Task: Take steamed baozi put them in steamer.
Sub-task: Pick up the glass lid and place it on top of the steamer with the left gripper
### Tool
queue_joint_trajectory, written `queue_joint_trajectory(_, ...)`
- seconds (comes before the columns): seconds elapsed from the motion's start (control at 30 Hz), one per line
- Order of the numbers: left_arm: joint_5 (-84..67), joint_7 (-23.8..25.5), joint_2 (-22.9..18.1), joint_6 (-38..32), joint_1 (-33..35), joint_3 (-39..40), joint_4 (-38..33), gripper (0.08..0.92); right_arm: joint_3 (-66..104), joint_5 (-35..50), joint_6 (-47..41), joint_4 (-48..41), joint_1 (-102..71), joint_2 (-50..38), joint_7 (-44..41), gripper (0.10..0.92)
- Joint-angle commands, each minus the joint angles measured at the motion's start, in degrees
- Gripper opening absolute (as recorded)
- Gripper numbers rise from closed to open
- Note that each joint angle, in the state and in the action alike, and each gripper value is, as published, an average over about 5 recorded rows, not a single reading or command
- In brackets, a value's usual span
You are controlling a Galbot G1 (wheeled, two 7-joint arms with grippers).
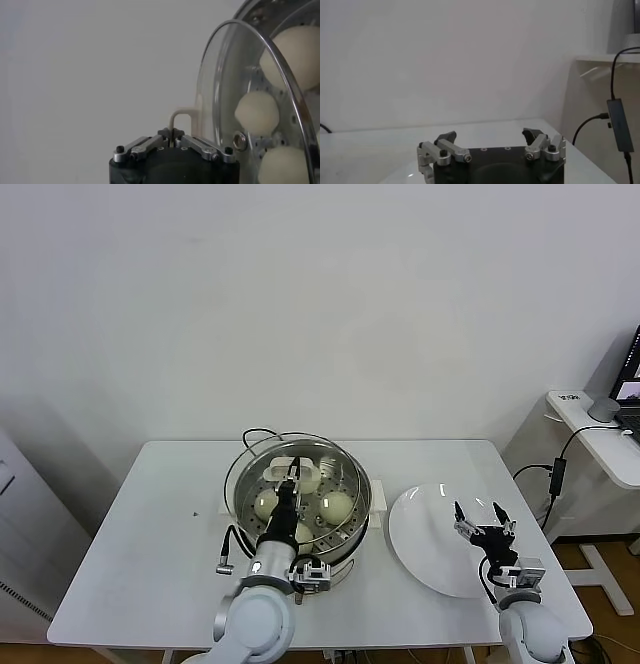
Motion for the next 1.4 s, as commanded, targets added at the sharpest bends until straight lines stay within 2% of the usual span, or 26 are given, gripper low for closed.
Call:
queue_joint_trajectory(0.03,0.41,-0.39,-0.87,-0.29,-0.16,0.91,1.43,0.102,0.02,-0.04,0.06,-0.10,0.01,0.14,-0.06,0.823)
queue_joint_trajectory(0.9,0.66,-1.21,-2.13,-0.34,0.28,1.55,3.23,0.102,0.35,-0.53,0.43,-0.82,-0.27,0.54,-0.49,0.823)
queue_joint_trajectory(1.4,-6.34,-4.77,-1.63,0.93,1.68,1.39,2.80,0.111,0.45,-0.70,0.59,-0.87,-0.37,0.73,-0.79,0.823)
